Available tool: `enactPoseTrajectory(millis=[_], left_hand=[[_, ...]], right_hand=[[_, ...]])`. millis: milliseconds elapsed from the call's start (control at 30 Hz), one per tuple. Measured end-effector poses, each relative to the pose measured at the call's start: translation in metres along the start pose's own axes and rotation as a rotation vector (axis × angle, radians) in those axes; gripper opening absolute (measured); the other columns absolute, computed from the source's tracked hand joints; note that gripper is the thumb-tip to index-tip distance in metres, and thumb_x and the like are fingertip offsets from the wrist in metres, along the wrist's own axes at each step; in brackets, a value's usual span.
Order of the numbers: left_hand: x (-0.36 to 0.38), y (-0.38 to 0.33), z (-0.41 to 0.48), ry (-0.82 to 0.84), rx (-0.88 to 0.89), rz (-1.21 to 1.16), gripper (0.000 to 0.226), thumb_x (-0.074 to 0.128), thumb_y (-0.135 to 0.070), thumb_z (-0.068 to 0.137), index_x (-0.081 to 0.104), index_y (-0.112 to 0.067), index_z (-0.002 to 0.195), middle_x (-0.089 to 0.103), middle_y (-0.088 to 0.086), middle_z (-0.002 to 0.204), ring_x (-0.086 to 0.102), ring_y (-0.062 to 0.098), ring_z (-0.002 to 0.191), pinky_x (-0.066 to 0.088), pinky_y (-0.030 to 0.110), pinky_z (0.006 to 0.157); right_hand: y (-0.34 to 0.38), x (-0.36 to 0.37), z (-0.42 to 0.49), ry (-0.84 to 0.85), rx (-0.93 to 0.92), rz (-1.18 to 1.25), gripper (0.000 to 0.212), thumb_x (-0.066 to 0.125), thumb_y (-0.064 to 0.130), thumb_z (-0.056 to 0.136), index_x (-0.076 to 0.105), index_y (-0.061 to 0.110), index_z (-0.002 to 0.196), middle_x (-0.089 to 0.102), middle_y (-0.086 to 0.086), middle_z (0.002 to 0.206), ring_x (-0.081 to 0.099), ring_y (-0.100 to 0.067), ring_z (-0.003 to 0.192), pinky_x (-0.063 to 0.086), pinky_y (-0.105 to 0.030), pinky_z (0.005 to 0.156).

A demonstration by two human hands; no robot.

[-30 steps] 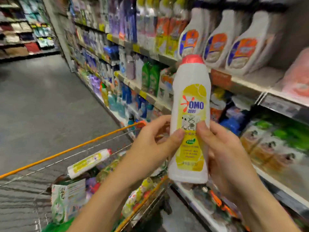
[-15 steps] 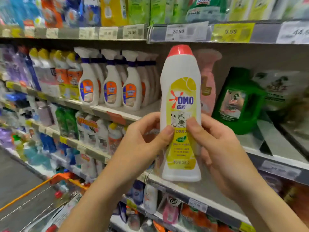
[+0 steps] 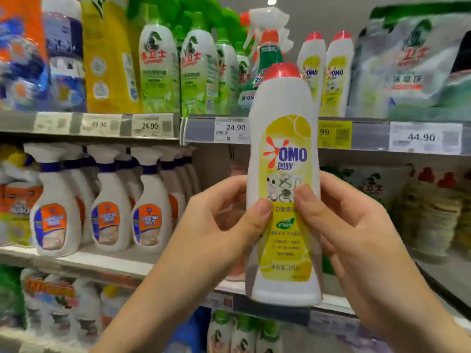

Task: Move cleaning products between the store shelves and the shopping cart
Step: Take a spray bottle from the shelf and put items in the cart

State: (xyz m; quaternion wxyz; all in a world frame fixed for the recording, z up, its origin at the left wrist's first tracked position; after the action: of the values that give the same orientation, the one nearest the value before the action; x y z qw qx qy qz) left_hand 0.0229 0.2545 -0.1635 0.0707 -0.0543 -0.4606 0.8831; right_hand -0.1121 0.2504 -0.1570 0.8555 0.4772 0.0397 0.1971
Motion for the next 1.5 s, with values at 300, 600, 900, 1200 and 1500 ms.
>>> enactPoseTrajectory(millis=[300, 600, 900, 1200, 1500], left_hand=[[-0.007, -0.019, 0.085, 0.190, 0.134, -0.063, 0.024, 0.063, -0.026, 0.086, 0.068, -0.015, 0.106, 0.075, 0.000, 0.096, 0.072, 0.011, 0.077, 0.052, 0.015, 0.059], [0.030, -0.057, 0.153, 0.159, 0.282, 0.105, 0.024, 0.066, -0.033, 0.085, 0.068, -0.016, 0.102, 0.073, -0.002, 0.093, 0.070, 0.008, 0.073, 0.054, 0.022, 0.056], [0.060, -0.107, 0.231, 0.129, 0.316, 0.300, 0.025, 0.053, -0.023, 0.098, 0.062, -0.003, 0.112, 0.070, 0.009, 0.104, 0.070, 0.016, 0.089, 0.059, 0.037, 0.071], [0.068, -0.065, 0.268, 0.197, 0.099, 0.399, 0.012, 0.059, -0.021, 0.092, 0.064, -0.012, 0.099, 0.072, 0.006, 0.103, 0.069, 0.019, 0.098, 0.057, 0.043, 0.086], [0.077, -0.054, 0.278, 0.322, 0.020, 0.558, 0.028, 0.066, -0.018, 0.084, 0.064, -0.009, 0.111, 0.073, 0.003, 0.103, 0.072, 0.014, 0.091, 0.060, 0.030, 0.077]], right_hand=[[0.036, -0.010, 0.057, -0.136, -0.208, -0.200, 0.032, 0.061, 0.031, 0.077, 0.069, 0.019, 0.106, 0.076, 0.002, 0.100, 0.073, -0.016, 0.088, 0.057, -0.022, 0.067], [0.111, -0.052, 0.098, -0.152, -0.341, -0.621, 0.032, 0.062, 0.030, 0.080, 0.067, 0.015, 0.107, 0.075, -0.001, 0.102, 0.071, -0.013, 0.093, 0.058, -0.025, 0.073], [0.176, -0.083, 0.167, -0.128, -0.393, -0.948, 0.031, 0.059, 0.027, 0.095, 0.063, -0.001, 0.109, 0.072, -0.007, 0.102, 0.070, -0.020, 0.095, 0.053, -0.044, 0.092], [0.150, -0.121, 0.195, -0.100, -0.143, -0.918, 0.050, 0.071, 0.039, 0.063, 0.070, 0.007, 0.101, 0.075, -0.003, 0.100, 0.067, -0.019, 0.103, 0.043, -0.046, 0.105], [0.148, -0.136, 0.206, -0.084, -0.017, -0.970, 0.049, 0.075, 0.038, 0.062, 0.073, 0.012, 0.103, 0.075, 0.005, 0.099, 0.067, -0.012, 0.103, 0.040, -0.044, 0.105]])
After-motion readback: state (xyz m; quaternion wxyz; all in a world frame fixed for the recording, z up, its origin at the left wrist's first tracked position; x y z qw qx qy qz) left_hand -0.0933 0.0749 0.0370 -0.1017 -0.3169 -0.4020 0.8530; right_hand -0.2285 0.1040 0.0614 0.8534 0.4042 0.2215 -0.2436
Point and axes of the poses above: each hand's wrist, its own z-axis towards the middle knuckle, its own x-axis out of the palm, y = z × x, the point moved 7 cm from there along z, towards the middle knuckle
